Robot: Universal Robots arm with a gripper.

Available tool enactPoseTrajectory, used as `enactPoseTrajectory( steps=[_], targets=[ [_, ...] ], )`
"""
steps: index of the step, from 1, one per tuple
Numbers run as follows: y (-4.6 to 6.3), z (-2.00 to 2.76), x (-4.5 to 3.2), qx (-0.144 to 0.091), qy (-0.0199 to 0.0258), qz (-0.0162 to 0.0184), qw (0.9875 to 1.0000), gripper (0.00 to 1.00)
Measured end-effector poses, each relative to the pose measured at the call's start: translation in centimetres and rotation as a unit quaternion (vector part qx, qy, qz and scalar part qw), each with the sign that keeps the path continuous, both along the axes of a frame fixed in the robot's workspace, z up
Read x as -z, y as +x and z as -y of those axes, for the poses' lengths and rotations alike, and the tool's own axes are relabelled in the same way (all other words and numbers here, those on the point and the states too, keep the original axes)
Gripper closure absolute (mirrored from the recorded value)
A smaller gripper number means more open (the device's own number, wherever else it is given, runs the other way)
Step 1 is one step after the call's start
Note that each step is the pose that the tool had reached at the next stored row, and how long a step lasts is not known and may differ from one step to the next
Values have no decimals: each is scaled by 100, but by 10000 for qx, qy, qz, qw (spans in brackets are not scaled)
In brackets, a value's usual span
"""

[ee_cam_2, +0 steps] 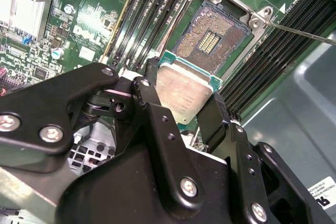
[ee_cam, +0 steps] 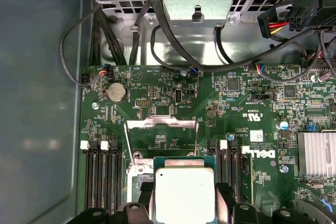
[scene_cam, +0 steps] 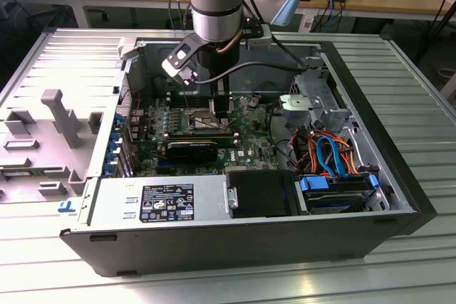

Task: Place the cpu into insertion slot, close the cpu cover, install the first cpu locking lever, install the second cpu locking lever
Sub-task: 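Place the cpu into insertion slot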

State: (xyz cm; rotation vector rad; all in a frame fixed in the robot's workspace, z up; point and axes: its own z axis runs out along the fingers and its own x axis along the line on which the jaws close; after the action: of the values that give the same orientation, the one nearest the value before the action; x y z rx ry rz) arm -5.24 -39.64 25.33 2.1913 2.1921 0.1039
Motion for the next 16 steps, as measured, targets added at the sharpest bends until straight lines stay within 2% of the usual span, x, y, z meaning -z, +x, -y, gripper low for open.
enactPoseTrajectory(
  steps=[16],
  targets=[
    [0, 0, 4, 125, 0, 0, 9999, 45]
  ],
)
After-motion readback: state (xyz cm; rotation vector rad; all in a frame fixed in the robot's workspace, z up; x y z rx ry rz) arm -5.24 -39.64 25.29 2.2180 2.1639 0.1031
